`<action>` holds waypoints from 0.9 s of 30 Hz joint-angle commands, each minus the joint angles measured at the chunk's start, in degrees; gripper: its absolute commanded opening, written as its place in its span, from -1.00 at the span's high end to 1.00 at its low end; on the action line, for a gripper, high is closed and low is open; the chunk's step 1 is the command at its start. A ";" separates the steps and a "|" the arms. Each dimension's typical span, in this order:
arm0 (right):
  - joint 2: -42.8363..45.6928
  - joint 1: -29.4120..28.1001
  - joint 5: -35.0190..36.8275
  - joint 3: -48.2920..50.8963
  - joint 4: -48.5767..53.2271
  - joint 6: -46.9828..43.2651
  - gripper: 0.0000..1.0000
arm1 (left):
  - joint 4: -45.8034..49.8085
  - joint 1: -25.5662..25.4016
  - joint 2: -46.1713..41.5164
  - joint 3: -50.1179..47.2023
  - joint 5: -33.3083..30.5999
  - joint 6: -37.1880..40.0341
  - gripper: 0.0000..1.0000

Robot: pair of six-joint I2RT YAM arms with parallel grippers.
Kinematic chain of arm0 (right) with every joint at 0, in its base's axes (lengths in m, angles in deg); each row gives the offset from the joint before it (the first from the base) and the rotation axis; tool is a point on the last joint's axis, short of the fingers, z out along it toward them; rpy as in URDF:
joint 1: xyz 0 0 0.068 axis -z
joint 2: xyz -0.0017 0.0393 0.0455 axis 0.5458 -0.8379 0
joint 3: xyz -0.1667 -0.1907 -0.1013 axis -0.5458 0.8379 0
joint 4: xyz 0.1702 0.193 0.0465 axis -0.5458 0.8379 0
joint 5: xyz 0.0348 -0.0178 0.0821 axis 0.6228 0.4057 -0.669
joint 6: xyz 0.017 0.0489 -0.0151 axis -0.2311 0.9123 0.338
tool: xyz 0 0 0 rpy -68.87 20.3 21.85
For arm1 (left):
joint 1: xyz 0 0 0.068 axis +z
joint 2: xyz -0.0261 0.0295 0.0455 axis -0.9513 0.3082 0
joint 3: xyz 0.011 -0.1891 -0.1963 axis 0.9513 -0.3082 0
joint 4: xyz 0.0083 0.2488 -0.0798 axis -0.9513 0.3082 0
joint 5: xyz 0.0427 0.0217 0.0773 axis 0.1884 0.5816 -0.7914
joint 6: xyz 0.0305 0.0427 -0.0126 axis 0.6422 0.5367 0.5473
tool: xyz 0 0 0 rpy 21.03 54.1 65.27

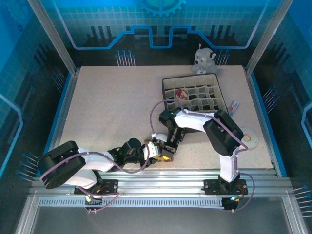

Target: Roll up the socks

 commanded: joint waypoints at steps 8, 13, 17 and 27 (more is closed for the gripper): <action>9.73 3.91 5.13 -2.04 -6.50 6.76 0.39 | -1.13 -1.07 2.36 -2.95 1.82 0.91 1.00; 4.24 1.07 9.42 -7.74 -7.48 9.04 0.47 | -1.77 -1.12 2.47 -2.95 1.91 1.52 1.00; -4.08 -1.89 10.88 -13.98 -7.34 10.47 0.60 | -1.10 -1.08 1.73 -3.12 1.84 1.89 1.00; -14.82 -1.70 14.65 -16.08 -11.46 15.55 0.82 | 2.90 -1.16 -2.73 -3.94 1.40 -0.06 1.00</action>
